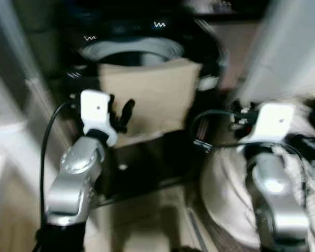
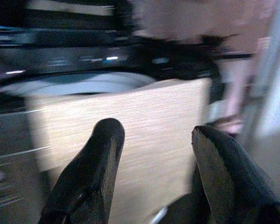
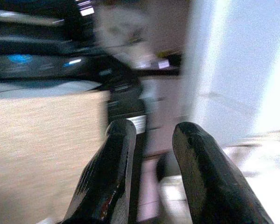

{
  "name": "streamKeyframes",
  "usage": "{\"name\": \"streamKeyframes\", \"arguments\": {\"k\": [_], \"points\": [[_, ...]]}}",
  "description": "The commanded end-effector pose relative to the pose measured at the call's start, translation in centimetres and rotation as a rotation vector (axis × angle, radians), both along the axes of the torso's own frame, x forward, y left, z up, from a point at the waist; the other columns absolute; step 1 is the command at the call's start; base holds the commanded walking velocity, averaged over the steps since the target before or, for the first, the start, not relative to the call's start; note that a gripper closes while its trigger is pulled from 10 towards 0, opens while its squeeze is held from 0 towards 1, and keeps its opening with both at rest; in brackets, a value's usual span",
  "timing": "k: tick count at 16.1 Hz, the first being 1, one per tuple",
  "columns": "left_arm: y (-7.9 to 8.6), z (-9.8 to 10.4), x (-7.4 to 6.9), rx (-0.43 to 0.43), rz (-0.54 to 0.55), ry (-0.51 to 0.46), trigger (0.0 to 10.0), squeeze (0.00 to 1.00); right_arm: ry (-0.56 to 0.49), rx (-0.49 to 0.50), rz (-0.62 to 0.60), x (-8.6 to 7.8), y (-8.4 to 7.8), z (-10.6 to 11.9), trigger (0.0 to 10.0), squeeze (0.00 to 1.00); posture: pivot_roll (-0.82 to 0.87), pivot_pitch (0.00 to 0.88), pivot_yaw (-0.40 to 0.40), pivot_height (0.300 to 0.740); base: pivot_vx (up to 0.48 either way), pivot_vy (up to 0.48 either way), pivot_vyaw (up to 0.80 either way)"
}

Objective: Clothes washing

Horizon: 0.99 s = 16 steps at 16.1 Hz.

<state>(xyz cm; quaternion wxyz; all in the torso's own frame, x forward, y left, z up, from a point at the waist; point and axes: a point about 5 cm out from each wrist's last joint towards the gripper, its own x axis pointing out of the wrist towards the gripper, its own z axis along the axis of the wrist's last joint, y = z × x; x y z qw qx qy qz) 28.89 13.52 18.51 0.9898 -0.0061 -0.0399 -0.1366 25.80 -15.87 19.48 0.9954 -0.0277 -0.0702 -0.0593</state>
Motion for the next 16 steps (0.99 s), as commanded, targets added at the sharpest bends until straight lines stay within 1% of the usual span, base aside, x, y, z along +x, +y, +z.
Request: {"name": "streamKeyframes", "arguments": {"k": [1,2,3,4,7,10,11,12,13,14,15,16], "points": [[-0.6,0.8,0.2,0.001,-0.033,-0.019,10.0,0.0,-0.047,0.003,-0.02,-0.1,-0.3,1.5,10.0,0.0,-0.12,0.016,-0.026,0.74,0.0,0.0,-0.8],[-0.7,1.6,0.4,0.006,-0.047,-0.043,10.0,0.0,-0.069,0.014,-0.02,0.0,-0.4,2.3,10.0,0.0,-0.13,0.016,-0.028,0.74,0.0,0.0,-0.8],[-0.8,2.4,0.5,-0.006,-0.066,-0.062,10.0,0.85,-0.083,0.024,-0.022,0.0,-0.6,2.8,10.0,0.51,-0.13,0.014,-0.028,0.74,0.0,0.0,-0.8],[-0.9,3.1,0.5,-0.027,-0.084,-0.081,10.0,1.0,-0.081,0.034,-0.029,-0.1,-0.8,2.8,10.0,1.0,-0.13,0.014,-0.024,0.74,0.0,0.0,-0.8],[-1.0,4.2,0.7,-0.047,-0.106,-0.109,10.0,1.0,-0.076,0.051,-0.038,-0.5,-0.9,2.8,10.0,1.0,-0.14,0.018,-0.011,0.74,0.0,0.0,-0.8],[-0.9,4.2,0.9,-0.061,-0.106,-0.105,10.0,1.0,-0.067,0.057,-0.055,-0.9,-1.1,2.8,10.0,1.0,-0.15,0.014,0.0,0.74,0.0,0.0,-0.8],[-0.9,3.9,1.0,-0.04,-0.096,-0.1,10.0,1.0,-0.062,0.057,-0.057,-1.0,-1.1,2.8,10.0,1.0,-0.15,0.014,0.002,0.74,0.0,0.0,-0.8],[-0.8,3.5,1.0,-0.029,-0.087,-0.097,10.0,0.65,-0.055,0.053,-0.059,-1.2,-1.1,2.7,10.0,1.0,-0.16,0.012,0.003,0.74,0.0,0.0,-0.8],[-0.7,3.1,1.0,-0.019,-0.079,-0.087,10.0,0.0,-0.046,0.047,-0.061,-1.4,-1.2,2.6,10.0,1.0,-0.16,0.008,0.0,0.74,0.0,0.0,-0.8],[-0.7,3.0,0.9,-0.01,-0.072,-0.09,10.0,0.0,-0.041,0.044,-0.06,-1.4,-1.2,2.5,10.0,1.0,-0.16,0.007,-0.001,0.74,0.0,0.0,-0.8],[-0.7,2.8,0.9,0.001,-0.064,-0.086,10.0,0.0,-0.031,0.04,-0.057,-1.5,-1.2,2.4,10.0,0.42,-0.16,0.006,-0.005,0.74,0.0,0.0,-0.8],[-0.7,2.7,0.9,0.007,-0.061,-0.086,10.0,0.0,-0.018,0.033,-0.049,-1.6,-1.2,2.2,10.0,0.42,-0.16,0.003,-0.019,0.74,0.0,0.0,-0.8]]}}
